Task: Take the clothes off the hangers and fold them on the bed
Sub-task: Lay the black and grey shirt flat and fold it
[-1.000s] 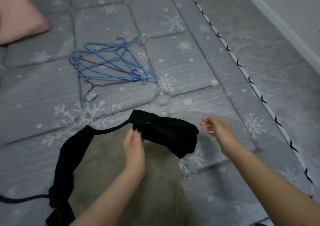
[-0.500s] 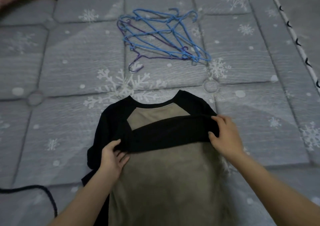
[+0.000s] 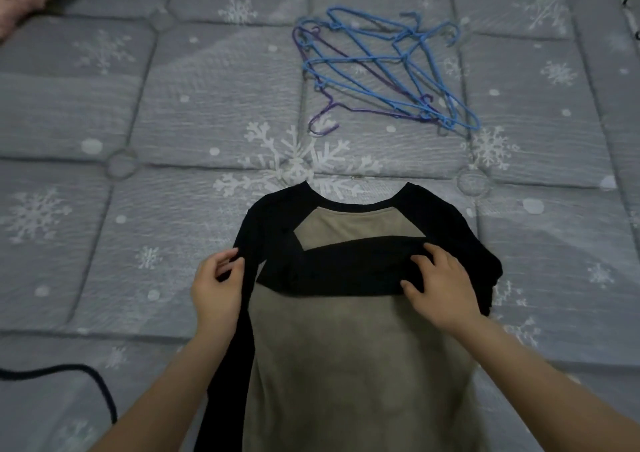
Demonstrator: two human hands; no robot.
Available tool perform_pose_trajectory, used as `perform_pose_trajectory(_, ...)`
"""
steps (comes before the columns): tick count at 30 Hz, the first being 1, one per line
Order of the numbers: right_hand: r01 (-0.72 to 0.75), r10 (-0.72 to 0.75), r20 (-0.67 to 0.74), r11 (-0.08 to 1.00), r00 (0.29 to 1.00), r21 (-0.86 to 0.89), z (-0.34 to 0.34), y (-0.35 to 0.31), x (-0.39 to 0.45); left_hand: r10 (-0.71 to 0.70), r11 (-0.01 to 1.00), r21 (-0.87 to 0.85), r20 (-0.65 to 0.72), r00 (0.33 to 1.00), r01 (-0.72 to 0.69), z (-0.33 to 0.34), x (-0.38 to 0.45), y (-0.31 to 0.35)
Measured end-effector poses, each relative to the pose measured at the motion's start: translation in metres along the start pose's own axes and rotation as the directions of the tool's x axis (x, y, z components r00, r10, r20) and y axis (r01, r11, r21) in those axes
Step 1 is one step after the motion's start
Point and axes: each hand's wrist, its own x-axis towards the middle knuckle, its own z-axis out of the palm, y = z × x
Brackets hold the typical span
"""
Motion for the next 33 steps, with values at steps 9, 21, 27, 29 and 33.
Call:
perform_pose_trajectory(9,0.321,-0.319,-0.038,0.945,0.947,0.065,-0.005,-0.099,0.002,-0.238,0.945,0.27,0.175,0.955,0.186,-0.057,0.011,-0.04)
perform_pose_trajectory(21,0.422,-0.425,0.103,0.905,0.899,0.049,0.023,-0.166,-0.015,-0.297,0.918,0.357,0.324,0.898,0.175,-0.099,-0.038,-0.103)
perform_pose_trajectory(27,0.408,-0.414,0.131,0.91,0.901,0.076,0.027,-0.173,-0.018,-0.197,0.838,0.545,0.37,0.908,-0.04,-0.081,-0.031,-0.096)
perform_pose_trajectory(29,0.436,-0.424,0.206,0.9,0.882,-0.016,0.027,-0.173,-0.019,-0.178,0.861,0.508,0.342,0.923,-0.022,-0.093,-0.026,-0.094)
perform_pose_trajectory(33,0.416,-0.286,0.455,0.884,0.843,-0.214,0.033,-0.173,-0.022,-0.21,0.935,0.327,0.195,0.958,0.138,-0.139,-0.013,-0.082)
